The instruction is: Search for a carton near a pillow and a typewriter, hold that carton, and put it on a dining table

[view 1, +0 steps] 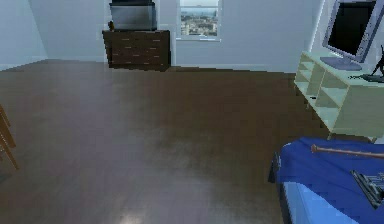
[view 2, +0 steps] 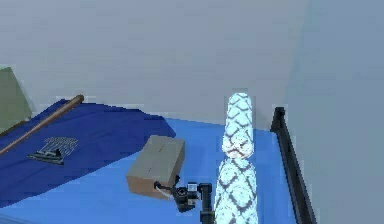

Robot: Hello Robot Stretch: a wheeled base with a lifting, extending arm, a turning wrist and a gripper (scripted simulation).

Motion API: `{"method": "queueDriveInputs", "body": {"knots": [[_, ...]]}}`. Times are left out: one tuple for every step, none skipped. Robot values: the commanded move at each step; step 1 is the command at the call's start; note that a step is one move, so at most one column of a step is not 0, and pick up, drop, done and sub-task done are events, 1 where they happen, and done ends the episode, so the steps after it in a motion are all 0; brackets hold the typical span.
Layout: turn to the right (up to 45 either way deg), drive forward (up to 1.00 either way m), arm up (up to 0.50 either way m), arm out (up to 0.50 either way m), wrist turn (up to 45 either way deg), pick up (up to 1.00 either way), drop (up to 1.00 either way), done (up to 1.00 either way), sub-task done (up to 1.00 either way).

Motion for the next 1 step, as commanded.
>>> {"method": "queueDriveInputs", "body": {"knots": [[0.0, 0.0, 0.0, 0.0, 0.0, 1.0, 0.0, 0.0, 0.0]]}}
